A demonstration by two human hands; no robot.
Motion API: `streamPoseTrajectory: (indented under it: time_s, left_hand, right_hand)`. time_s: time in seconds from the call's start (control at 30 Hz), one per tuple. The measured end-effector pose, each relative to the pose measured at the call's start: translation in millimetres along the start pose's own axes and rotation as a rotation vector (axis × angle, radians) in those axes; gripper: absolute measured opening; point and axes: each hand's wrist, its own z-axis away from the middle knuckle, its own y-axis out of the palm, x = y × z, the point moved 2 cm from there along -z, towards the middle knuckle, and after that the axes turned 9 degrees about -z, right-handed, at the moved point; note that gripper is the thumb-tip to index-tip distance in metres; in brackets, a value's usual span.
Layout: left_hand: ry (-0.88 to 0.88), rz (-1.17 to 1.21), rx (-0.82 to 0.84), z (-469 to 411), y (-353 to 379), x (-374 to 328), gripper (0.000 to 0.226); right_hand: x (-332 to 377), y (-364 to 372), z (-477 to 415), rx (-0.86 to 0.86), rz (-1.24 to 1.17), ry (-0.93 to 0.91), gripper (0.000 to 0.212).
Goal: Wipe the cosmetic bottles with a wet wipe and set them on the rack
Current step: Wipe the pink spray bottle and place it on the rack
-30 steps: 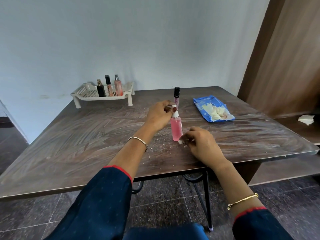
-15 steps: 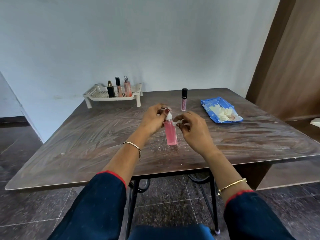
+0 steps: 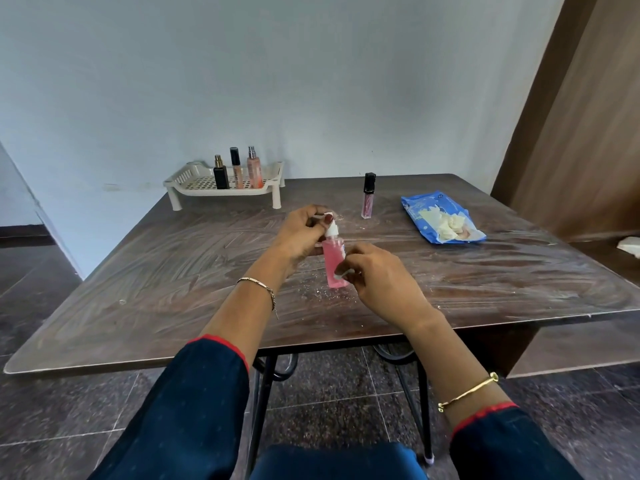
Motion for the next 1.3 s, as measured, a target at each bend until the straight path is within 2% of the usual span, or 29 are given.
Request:
streamPoseTrajectory:
  time_s: [0.13,0.2,0.23,0.3,0.4,0.47,0.57,0.87,1.1,1.17,1.3]
  left_hand:
    - [0.023,-0.032,-0.003,-1.4,1.4,-3.8,0.021]
    - [0.047,-0.057,-0.013,-1.3,3.9,-6.6,0.021]
    - [0.056,-0.063,-0.02,-1.1,5.4,-8.0,0.019]
    - [0.059,-0.058,-0.033,-1.4,8.8,-9.7,0.014]
    - [0.05,-0.045,-0.058,-2.0,13.2,-11.5,0.018]
    - [0.047,-0.046,-0.073,-1.9,16.0,-13.0,0.022]
    - [0.058,-0.068,-0.094,-1.3,20.1,-15.2,0.022]
    - [0.018,-0.1,-0.158,-8.0,24.0,-14.3,0.024]
    - [0.008,-0.101,-0.16,-6.7,28.3,-16.6,0.025]
    - [0.003,-0.083,-0.159,-6.0,27.4,-16.2,0.025]
    - [0.019,-0.099,-0.168,-6.1,24.1,-20.1,0.028]
  right_hand:
    - [-0.4,-5.4,3.3,0.139,0.006,0.071,0.022]
    - [-4.4,-8.7,3.6,0.254,-0.044,0.131,0.022]
    - [-6.0,-11.3,3.6,0.256,-0.094,0.147,0.022]
    - [-11.4,-17.8,1.7,0.114,-0.188,0.15,0.02]
    - [-17.4,-22.0,-3.2,-0.146,-0.182,0.112,0.021]
    - [-14.8,-21.2,-7.4,-0.225,-0.156,0.067,0.019]
    - [-7.9,-19.9,-10.3,-0.257,-0.075,-0.006,0.016]
    - [-14.5,-3.5,10.8,-0.032,0.031,-0.003,0.018]
    - [-25.7,-8.0,20.8,0.146,-0.043,0.094,0.026]
    - [-28.5,-13.3,18.7,0.074,-0.118,0.108,0.024]
    - [-30.4,-23.6,6.1,-0.232,-0.281,0.149,0.02]
